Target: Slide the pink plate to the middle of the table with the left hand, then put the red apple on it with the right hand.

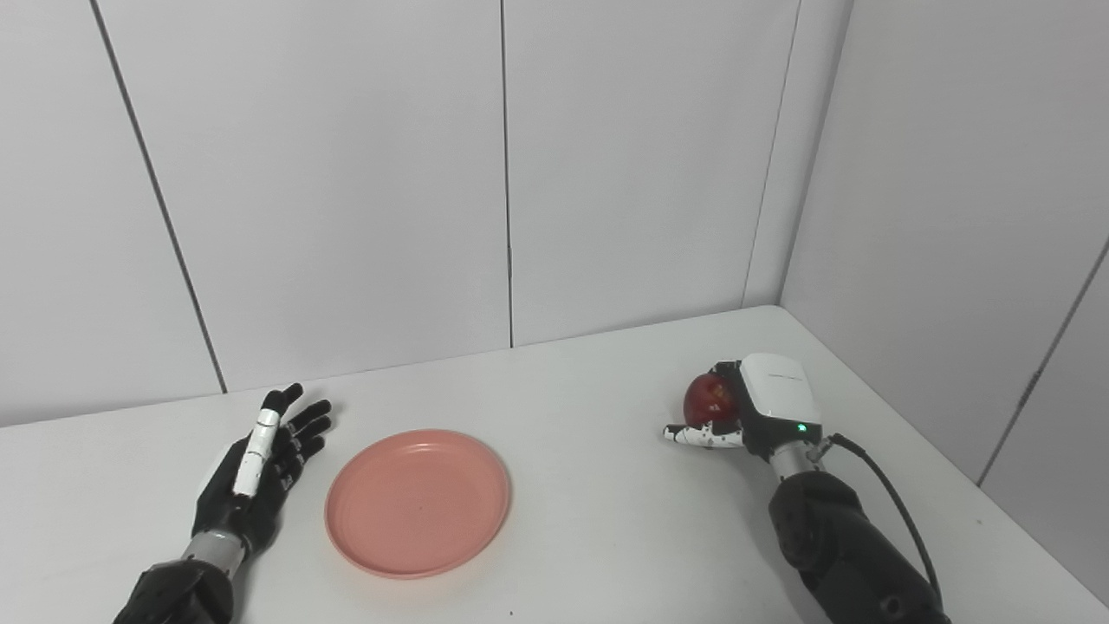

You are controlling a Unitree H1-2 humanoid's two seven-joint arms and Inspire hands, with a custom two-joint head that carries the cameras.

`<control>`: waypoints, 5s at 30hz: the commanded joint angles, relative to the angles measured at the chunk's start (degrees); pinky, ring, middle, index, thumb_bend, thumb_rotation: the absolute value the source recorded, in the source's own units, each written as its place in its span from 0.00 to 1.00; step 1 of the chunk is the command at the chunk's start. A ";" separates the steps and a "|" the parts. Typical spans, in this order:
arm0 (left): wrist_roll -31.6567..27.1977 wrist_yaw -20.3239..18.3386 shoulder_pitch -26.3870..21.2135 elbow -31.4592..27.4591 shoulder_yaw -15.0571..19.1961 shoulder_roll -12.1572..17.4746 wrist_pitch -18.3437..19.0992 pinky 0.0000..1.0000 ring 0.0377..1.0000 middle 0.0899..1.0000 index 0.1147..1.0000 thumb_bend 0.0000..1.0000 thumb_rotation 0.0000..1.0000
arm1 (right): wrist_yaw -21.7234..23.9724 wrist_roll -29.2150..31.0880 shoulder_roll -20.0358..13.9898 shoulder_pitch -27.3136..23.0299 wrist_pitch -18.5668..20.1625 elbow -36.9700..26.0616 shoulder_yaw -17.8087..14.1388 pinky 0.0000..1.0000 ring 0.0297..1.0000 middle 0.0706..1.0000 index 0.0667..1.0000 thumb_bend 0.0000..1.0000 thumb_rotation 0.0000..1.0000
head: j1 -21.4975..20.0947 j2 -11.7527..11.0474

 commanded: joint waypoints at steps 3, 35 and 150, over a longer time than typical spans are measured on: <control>0.11 0.45 0.51 0.62 -0.15 0.10 3.25 0.93 0.88 0.83 0.92 0.75 0.81 | -0.12 0.12 -1.35 -1.91 -0.29 0.45 0.54 0.14 0.17 0.23 0.39 0.58 0.26 | 0.16 0.22; 0.20 0.50 0.32 1.10 -0.14 0.07 2.89 0.93 0.88 0.83 0.92 0.75 0.80 | 4.78 0.47 -0.92 -3.01 1.39 -9.56 0.52 0.13 0.15 0.20 0.43 0.51 0.16 | 0.36 0.28; 3.41 7.60 2.39 -0.06 -2.79 -5.93 0.72 0.90 0.85 0.81 0.89 0.76 0.79 | 17.50 -2.56 15.86 -15.18 -0.76 -20.57 10.31 0.14 0.18 0.24 0.44 0.50 0.16 | 21.43 -2.94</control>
